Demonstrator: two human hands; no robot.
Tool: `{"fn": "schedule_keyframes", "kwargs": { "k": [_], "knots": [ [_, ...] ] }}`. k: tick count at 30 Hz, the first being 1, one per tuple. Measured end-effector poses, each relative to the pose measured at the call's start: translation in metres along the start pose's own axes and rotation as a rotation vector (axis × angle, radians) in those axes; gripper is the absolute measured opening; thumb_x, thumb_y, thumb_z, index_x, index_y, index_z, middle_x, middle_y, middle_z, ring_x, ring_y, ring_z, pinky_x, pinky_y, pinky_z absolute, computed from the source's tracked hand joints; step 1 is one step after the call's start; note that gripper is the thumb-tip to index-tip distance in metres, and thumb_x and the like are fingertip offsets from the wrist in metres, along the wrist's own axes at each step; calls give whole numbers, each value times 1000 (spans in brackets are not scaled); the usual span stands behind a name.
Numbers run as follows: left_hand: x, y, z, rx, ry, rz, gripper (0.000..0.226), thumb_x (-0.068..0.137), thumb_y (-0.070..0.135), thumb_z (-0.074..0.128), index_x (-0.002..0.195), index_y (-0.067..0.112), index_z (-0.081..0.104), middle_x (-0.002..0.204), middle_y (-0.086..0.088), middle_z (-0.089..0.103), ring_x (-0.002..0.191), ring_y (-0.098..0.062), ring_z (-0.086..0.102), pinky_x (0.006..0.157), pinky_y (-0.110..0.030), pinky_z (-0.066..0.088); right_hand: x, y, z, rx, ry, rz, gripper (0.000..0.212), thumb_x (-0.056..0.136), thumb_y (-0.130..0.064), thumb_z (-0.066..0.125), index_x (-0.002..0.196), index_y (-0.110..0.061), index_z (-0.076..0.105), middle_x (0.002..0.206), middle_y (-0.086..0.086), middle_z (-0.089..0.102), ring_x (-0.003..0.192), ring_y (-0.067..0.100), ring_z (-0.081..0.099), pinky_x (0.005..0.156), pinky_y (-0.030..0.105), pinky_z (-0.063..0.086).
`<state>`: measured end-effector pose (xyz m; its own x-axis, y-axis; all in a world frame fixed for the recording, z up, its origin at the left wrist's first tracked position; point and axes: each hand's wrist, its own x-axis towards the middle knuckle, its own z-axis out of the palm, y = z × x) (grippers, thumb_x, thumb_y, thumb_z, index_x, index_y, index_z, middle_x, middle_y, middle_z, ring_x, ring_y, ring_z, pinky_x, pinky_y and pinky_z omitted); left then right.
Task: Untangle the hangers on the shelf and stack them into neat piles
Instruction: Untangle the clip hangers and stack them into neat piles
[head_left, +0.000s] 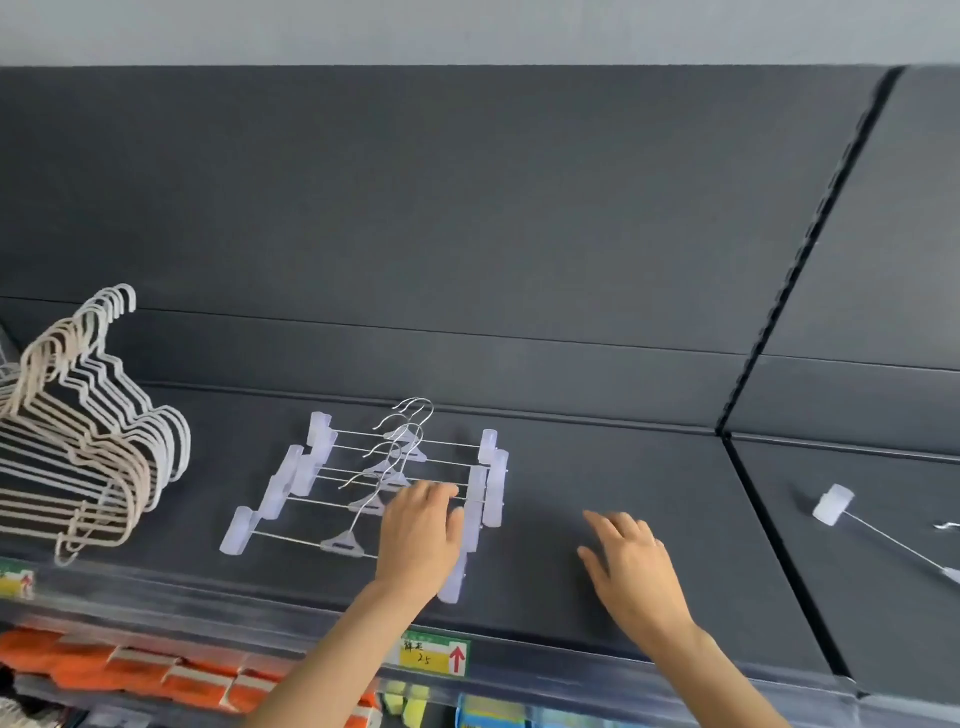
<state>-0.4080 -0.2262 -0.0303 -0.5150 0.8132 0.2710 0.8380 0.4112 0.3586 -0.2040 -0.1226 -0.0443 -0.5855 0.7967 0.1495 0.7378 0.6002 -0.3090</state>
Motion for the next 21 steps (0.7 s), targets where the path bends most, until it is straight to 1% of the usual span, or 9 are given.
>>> {"fn": "schedule_keyframes", "kwargs": {
  "k": [3,6,10,15,21],
  "knots": [
    [2,39,10,80,-70,64,29,95,29,39,121,22,51,120,3,57,110,-21,48,92,-29,35,-12,34,-15,-75,-22,24,45,96,-37,38,140,-26,33,137,-6,44,120,18,43,97,27,37],
    [0,74,24,87,-106,86,33,96,32,39,127,24,49,126,6,55,118,-19,46,97,-29,34,-24,70,-31,-100,-32,54,44,96,-38,37,138,-25,35,140,-6,41,124,18,41,100,28,35],
    [-8,134,48,73,-135,104,32,96,32,39,125,24,50,127,6,55,119,-18,46,98,-29,35,-45,131,-58,-92,-31,79,42,96,-37,38,135,-23,39,138,-6,43,124,18,41,101,29,34],
    [-24,232,83,43,-161,112,32,97,31,38,125,24,50,125,6,54,118,-17,46,97,-27,33,-71,224,-99,-75,-12,99,43,96,-39,39,135,-21,39,138,-5,44,126,18,40,103,29,33],
    [-29,335,115,3,-194,187,31,98,26,36,122,20,54,125,5,55,119,-17,44,98,-28,34,-88,317,-142,-27,6,151,37,96,-36,41,130,-22,45,130,-4,50,120,19,44,98,30,36]
  ]
}}
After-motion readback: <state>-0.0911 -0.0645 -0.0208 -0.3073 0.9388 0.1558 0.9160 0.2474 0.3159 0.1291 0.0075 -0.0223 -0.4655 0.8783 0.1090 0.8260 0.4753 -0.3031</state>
